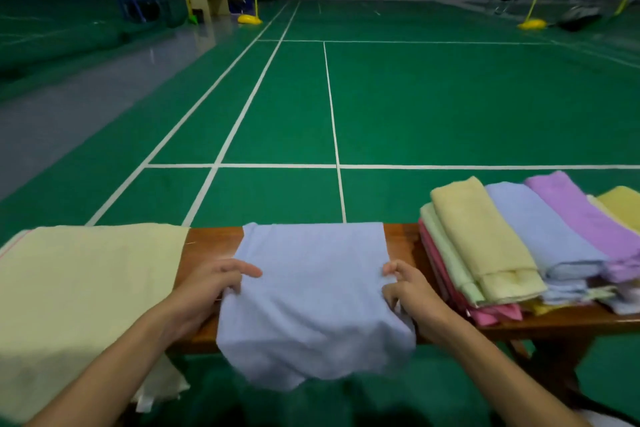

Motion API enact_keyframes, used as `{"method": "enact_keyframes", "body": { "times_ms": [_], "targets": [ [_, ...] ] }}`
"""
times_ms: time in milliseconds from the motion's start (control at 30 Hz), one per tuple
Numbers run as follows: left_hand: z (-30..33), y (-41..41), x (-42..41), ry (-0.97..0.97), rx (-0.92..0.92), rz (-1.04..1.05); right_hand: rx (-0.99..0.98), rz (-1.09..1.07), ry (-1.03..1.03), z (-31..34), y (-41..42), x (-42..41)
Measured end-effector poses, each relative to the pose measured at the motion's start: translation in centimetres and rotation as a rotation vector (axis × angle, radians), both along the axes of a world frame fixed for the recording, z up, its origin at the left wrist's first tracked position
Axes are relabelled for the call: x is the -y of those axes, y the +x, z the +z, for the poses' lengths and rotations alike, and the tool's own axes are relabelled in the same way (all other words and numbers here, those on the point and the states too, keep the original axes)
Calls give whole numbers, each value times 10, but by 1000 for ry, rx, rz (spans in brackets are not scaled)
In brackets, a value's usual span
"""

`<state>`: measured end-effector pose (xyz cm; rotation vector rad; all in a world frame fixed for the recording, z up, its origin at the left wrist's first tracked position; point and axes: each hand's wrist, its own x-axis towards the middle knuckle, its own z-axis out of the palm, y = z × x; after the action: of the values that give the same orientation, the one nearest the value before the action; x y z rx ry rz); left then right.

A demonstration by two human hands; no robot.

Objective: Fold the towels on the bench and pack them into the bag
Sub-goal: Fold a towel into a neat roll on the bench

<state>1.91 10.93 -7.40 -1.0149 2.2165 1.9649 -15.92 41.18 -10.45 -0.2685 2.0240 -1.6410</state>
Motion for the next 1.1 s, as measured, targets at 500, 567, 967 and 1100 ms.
{"method": "enact_keyframes", "body": {
  "times_ms": [500, 567, 967, 1100],
  "targets": [
    [15, -15, 19, -149, -142, 95, -25, 122, -102, 2, -11, 2],
    [15, -12, 26, -177, -175, 113, -2, 124, -142, 5, -14, 1],
    [28, -7, 32, -5, -308, 169, 62, 23, -239, 34, -17, 0],
    [42, -8, 35, -19, -379, 192, -2, 63, -273, 48, -19, -3]
  ]
}}
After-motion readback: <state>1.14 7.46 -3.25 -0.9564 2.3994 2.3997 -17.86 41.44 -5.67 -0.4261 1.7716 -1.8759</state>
